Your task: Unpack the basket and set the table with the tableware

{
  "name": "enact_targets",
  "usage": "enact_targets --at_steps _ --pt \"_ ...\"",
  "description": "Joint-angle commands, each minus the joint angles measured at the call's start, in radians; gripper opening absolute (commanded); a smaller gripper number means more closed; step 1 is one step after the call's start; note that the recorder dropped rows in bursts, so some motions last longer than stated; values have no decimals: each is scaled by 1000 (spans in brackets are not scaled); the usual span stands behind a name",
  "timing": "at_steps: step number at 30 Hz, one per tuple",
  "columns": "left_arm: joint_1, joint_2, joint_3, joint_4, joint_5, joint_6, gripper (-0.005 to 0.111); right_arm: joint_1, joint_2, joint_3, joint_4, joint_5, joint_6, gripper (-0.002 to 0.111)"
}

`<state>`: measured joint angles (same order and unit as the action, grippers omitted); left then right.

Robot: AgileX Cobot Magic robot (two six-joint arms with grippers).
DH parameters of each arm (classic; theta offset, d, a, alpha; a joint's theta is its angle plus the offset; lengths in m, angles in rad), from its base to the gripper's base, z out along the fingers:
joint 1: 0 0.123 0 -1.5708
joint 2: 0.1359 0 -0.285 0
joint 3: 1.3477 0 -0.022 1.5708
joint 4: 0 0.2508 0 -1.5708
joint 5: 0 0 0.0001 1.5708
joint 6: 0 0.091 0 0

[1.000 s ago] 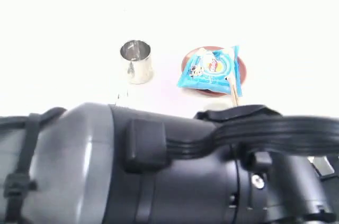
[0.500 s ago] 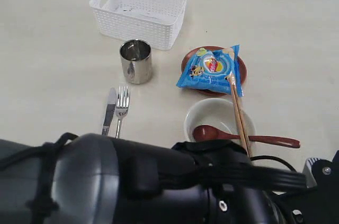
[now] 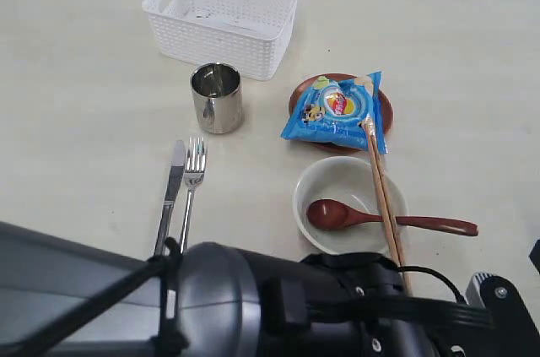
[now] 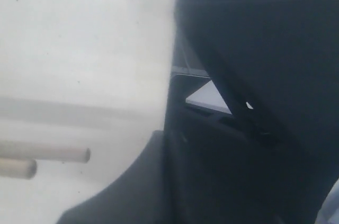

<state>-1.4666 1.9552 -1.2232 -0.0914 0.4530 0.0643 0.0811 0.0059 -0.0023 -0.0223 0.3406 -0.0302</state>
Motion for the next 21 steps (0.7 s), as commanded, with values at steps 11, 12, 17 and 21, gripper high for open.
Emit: enact_targets --at_steps 11,12,17,21 --pt "30 2 6 31 -37 -3 0 -5 -6 2 -5 -2 0 -1" --pt "30 2 6 35 -37 -6 0 -5 -6 2 -5 -2 0 -1" --pt "45 2 6 51 -35 -5 0 -5 -6 2 -5 -2 0 -1" --pt "59 2 6 53 -30 -11 0 -5 -6 2 -5 -2 0 -1"
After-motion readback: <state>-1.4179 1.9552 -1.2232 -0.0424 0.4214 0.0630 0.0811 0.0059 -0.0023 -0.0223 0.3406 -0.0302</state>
